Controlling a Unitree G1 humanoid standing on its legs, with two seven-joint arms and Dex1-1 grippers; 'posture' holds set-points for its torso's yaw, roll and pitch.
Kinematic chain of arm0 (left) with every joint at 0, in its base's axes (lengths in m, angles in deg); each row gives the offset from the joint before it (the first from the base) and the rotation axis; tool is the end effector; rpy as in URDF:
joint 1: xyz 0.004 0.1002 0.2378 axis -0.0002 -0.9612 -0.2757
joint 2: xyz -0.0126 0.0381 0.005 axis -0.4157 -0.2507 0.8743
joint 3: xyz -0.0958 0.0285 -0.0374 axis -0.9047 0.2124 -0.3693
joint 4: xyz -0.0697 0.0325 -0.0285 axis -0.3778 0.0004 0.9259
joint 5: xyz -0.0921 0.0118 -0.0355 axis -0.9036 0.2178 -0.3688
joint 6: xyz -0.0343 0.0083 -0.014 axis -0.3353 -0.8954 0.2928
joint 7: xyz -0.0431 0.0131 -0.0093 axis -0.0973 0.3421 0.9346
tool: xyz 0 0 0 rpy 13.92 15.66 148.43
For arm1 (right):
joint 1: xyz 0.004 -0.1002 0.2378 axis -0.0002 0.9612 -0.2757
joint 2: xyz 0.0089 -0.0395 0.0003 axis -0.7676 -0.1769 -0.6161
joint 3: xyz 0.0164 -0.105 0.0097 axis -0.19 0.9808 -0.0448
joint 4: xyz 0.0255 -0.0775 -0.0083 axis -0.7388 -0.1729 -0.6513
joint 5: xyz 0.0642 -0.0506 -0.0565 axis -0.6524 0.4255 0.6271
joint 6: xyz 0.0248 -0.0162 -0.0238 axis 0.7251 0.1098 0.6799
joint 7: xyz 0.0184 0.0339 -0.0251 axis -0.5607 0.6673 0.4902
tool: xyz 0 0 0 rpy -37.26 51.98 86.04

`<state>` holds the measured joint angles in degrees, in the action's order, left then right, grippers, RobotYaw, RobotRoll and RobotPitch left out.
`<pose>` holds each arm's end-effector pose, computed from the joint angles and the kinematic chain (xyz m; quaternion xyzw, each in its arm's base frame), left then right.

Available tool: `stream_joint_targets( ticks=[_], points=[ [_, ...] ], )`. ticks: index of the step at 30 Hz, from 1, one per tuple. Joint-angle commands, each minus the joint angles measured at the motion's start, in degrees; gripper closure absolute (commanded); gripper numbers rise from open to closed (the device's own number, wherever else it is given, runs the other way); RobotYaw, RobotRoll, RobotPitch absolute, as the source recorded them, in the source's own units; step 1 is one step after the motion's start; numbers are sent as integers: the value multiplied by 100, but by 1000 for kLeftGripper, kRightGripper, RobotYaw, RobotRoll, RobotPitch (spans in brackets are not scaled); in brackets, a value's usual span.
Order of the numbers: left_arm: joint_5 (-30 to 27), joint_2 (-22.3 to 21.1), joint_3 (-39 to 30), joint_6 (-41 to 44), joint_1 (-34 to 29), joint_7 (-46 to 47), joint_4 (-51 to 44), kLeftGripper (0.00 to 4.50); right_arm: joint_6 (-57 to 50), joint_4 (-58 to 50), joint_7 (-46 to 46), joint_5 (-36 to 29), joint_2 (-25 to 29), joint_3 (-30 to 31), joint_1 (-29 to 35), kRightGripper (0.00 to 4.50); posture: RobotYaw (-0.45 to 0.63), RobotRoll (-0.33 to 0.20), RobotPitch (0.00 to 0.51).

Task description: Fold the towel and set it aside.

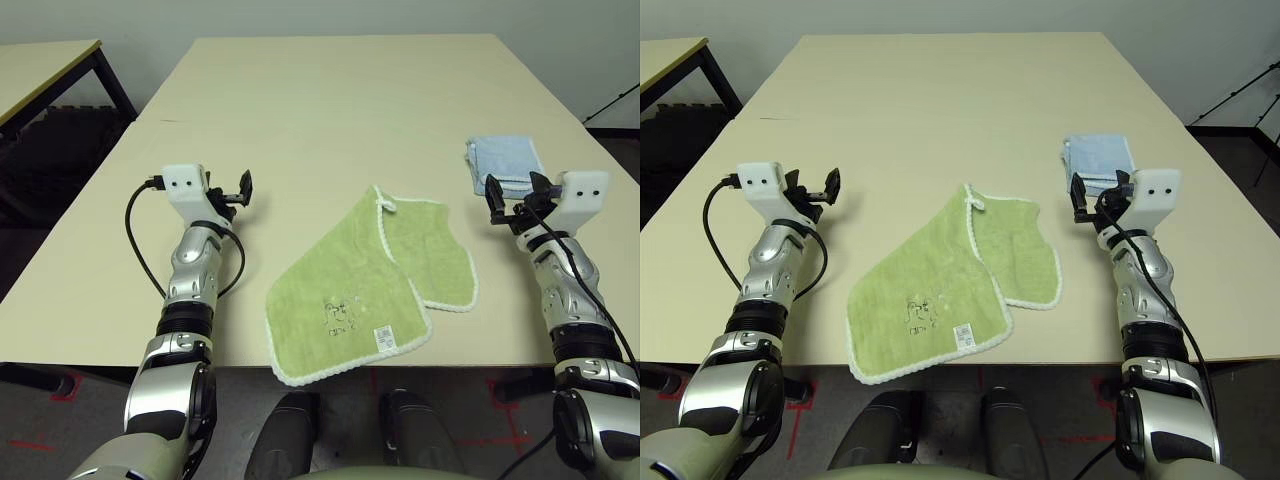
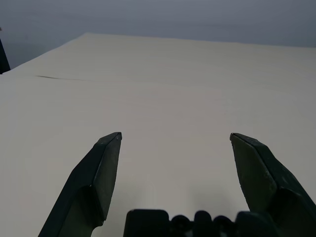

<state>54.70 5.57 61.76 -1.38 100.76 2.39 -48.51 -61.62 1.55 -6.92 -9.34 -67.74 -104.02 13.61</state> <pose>0.3096 0.2302 0.0913 -0.0150 -0.0786 -0.0025 0.9968 0.2776 -0.2697 0.0868 -0.0202 -0.0893 0.0100 0.9957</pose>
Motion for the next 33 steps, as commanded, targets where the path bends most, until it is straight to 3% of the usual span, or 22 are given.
stream_joint_targets(
  ticks=[1, 10, 17, 25, 33],
  points=[
    [61, -46, -11, 68, 32, 40, 16, 47, -32, -143, -57, -71, -51, -50, 81, 0, 20, 0, 75],
    [-88, -183, -85, 76, 120, -271, 193, 47, -164, -407, -147, -52, -220, 28, 3, 0, 29, 0, 66],
    [23, -668, 40, -63, 342, -1040, 727, 47, -411, -819, -213, -58, -331, 92, 73, 0, 73, 0, 86],
    [-12, -1197, 417, 134, 723, -3245, 1064, 47, -1092, -1312, 231, -193, -178, 216, 229, 0, 90, 0, 92],
    [-112, -1829, 1135, 966, 613, -5957, 144, 47, -2022, -1658, 1303, -622, 473, 296, 163, 0, 69, 0, 78]
  ],
)
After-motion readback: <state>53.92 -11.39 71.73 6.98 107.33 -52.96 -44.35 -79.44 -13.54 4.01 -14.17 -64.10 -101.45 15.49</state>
